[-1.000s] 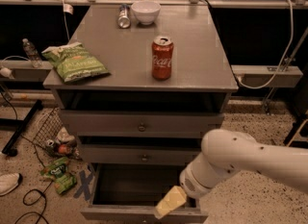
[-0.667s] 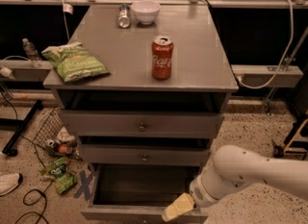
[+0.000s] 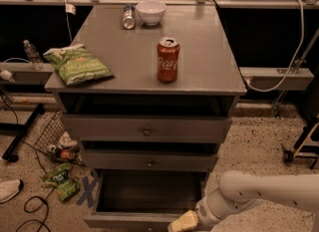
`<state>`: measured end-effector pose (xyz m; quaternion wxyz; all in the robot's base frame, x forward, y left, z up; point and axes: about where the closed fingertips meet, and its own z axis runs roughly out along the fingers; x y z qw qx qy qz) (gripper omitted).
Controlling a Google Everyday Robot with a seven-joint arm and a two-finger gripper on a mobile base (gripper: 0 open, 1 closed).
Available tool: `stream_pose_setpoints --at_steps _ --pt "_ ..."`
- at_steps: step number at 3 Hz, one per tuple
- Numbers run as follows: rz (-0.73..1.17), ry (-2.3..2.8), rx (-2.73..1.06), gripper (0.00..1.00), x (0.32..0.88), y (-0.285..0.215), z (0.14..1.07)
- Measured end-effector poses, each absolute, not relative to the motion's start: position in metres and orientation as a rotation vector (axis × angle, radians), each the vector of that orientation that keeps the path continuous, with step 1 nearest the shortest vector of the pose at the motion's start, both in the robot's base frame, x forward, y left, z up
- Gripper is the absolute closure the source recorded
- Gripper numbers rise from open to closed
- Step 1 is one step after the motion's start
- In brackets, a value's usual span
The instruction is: Close bottom drawer
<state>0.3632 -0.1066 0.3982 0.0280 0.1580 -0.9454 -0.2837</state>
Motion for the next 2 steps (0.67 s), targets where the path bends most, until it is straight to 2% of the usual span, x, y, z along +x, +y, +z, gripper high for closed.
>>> stream_pose_setpoints --at_steps 2 --pt "-0.903 -2.878 0.471 0.0 0.353 -0.1023 0.3825"
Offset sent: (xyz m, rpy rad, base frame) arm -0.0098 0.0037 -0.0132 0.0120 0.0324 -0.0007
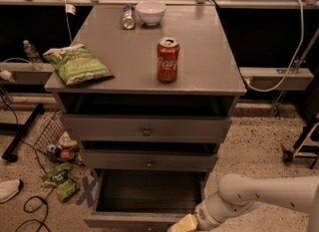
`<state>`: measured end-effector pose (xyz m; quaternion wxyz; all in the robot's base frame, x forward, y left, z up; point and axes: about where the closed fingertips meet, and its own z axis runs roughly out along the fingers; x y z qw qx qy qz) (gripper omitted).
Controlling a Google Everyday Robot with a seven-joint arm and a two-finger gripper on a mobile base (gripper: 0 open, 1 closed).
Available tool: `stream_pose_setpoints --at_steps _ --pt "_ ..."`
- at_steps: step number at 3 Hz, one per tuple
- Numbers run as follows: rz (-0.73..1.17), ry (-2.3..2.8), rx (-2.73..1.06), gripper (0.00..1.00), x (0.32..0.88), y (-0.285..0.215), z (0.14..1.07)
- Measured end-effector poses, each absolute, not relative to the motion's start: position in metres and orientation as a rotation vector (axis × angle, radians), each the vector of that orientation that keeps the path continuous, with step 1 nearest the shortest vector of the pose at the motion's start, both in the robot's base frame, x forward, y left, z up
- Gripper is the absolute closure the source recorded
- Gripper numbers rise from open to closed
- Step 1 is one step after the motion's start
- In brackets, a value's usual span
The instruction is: Close bottom drawer
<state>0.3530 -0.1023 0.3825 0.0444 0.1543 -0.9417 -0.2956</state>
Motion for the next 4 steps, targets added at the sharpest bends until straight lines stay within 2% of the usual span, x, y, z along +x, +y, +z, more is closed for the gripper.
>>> stream_pose_setpoints --at_steps 2,4 --pt "-0.961 -2.81 0.457 0.0 0.356 -0.097 0.342" --pt "-0.934 -2.8 0.391 0.0 0.354 -0.092 0.296"
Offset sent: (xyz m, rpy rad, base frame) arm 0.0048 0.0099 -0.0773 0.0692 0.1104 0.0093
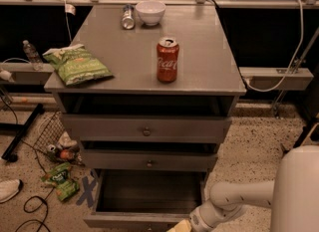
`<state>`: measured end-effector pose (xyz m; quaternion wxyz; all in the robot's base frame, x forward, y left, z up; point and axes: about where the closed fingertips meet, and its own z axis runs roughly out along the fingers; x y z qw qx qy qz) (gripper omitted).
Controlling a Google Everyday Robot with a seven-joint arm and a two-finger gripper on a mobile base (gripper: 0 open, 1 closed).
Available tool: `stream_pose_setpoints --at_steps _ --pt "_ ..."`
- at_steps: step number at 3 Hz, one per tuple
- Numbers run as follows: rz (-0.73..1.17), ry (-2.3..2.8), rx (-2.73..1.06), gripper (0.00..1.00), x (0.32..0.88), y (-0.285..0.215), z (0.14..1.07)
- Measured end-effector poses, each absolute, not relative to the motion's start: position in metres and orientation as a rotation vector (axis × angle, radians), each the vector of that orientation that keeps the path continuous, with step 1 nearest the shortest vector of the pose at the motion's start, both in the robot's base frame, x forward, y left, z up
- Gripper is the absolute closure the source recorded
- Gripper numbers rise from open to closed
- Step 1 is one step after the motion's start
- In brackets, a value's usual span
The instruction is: Close bottom drawer
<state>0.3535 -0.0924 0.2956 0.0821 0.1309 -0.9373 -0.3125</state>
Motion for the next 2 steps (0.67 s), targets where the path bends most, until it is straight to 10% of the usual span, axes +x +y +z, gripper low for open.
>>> stream_pose_setpoints --at_steps 2 --pt "-0.902 -2.819 0.305 0.0 0.357 -0.092 0.251"
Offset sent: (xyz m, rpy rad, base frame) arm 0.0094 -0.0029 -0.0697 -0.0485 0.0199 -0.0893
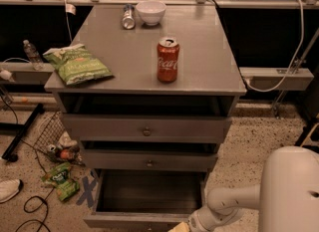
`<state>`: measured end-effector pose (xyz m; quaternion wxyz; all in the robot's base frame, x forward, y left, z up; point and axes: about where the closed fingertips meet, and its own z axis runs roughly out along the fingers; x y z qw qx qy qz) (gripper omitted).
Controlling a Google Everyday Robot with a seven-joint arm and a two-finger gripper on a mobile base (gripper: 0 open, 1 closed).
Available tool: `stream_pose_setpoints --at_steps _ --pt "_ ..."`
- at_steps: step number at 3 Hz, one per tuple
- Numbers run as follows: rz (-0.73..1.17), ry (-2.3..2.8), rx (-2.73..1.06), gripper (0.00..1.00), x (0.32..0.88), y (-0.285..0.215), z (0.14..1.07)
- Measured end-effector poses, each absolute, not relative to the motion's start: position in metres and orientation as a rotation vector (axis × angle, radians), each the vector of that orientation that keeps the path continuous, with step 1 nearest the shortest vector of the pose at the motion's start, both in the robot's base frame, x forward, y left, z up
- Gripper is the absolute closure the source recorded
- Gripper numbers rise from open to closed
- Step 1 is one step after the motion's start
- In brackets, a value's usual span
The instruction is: Close bottom drawer
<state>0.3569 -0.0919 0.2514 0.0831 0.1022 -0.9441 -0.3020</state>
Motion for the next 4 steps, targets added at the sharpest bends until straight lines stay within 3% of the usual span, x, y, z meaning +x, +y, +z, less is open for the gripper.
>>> stream_pose_setpoints --at_steps 1,4 --pt "-0.895 -2.821 0.269 0.18 0.359 -0.095 0.233" --pt "-0.914 -2.834 0.289 0.88 0.361 -0.096 0.204"
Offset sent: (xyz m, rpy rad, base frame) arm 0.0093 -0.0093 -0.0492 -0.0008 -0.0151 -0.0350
